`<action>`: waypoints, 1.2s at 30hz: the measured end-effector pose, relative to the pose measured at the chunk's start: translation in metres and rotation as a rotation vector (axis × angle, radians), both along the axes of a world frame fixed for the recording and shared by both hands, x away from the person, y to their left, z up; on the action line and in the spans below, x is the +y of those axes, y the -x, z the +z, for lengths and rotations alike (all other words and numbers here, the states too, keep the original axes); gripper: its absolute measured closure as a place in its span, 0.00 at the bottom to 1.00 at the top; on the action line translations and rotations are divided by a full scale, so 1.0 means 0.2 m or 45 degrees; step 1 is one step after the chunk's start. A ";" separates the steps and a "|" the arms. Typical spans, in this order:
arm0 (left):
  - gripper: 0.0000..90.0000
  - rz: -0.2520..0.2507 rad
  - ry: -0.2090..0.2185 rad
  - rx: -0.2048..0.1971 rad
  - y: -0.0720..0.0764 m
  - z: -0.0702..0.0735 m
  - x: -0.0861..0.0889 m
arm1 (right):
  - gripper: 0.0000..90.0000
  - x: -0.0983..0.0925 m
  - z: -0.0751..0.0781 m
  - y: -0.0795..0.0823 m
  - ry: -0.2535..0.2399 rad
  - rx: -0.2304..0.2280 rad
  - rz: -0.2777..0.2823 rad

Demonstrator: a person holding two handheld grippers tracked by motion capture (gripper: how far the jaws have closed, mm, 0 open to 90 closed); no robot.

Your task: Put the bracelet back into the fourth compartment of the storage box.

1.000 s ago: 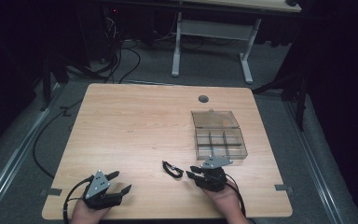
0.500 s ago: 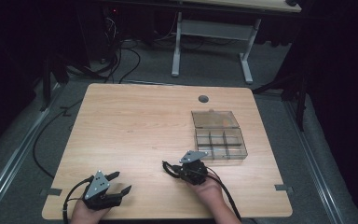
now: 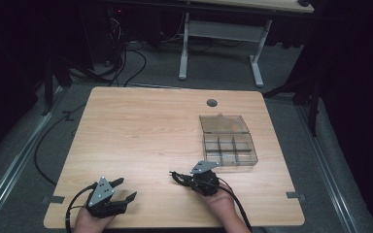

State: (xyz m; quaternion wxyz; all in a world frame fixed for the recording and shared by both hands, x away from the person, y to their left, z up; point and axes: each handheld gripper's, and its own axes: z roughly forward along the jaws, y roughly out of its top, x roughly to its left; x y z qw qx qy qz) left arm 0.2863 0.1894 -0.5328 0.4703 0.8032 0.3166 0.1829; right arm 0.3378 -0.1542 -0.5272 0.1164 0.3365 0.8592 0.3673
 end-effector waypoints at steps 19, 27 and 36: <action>0.34 -0.003 0.011 0.004 0.00 0.00 0.01 | 1.00 -0.21 0.01 0.09 0.005 0.009 -0.088; 0.34 -0.006 0.009 0.005 0.00 0.00 0.01 | 1.00 -0.31 0.01 0.11 -0.005 0.015 -0.148; 0.34 -0.010 0.005 0.007 0.00 0.00 0.00 | 1.00 -0.46 0.01 0.14 -0.009 0.007 -0.232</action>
